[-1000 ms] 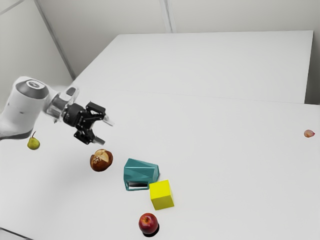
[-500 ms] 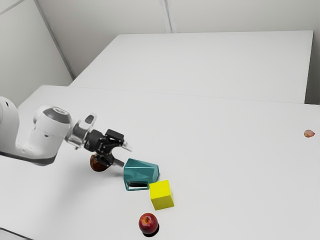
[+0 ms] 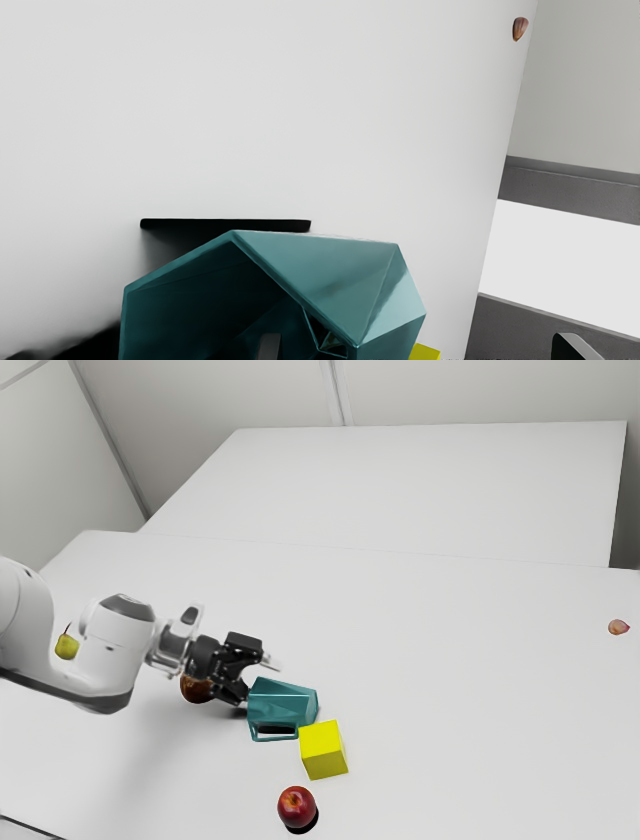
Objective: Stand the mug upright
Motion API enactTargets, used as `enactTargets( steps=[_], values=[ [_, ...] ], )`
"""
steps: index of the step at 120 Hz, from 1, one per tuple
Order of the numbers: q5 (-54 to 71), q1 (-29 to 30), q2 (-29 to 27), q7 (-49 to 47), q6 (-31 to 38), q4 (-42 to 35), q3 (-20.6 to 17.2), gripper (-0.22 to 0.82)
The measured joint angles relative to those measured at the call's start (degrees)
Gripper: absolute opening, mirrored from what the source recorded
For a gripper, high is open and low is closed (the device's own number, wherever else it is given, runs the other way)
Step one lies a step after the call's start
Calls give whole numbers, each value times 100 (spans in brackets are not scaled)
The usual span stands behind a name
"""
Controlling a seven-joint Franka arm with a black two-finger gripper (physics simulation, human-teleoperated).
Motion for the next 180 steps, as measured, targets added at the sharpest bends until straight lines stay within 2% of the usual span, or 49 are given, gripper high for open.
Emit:
enactTargets(
  steps=[18,40,50,62,99,119,128,143,168,180],
  values=[
    [-86,-152,21,121,26,-12,-22,56],
    [-119,-73,21,189,42,-16,-18,12],
    [-124,-28,6,204,40,-20,-18,0],
    [-129,-8,7,209,36,-32,-18,-8],
    [-234,-146,-46,148,151,48,-27,-16],
    [-18,-152,-243,55,217,561,-173,-17],
    [737,-142,-183,-88,247,1178,-252,-17],
    [2812,-24,-78,-409,436,1958,-507,-17],
    [5438,-63,109,-885,1175,2100,-878,-18],
    [6214,-257,289,-1153,1406,2083,-961,-18]
  ],
)
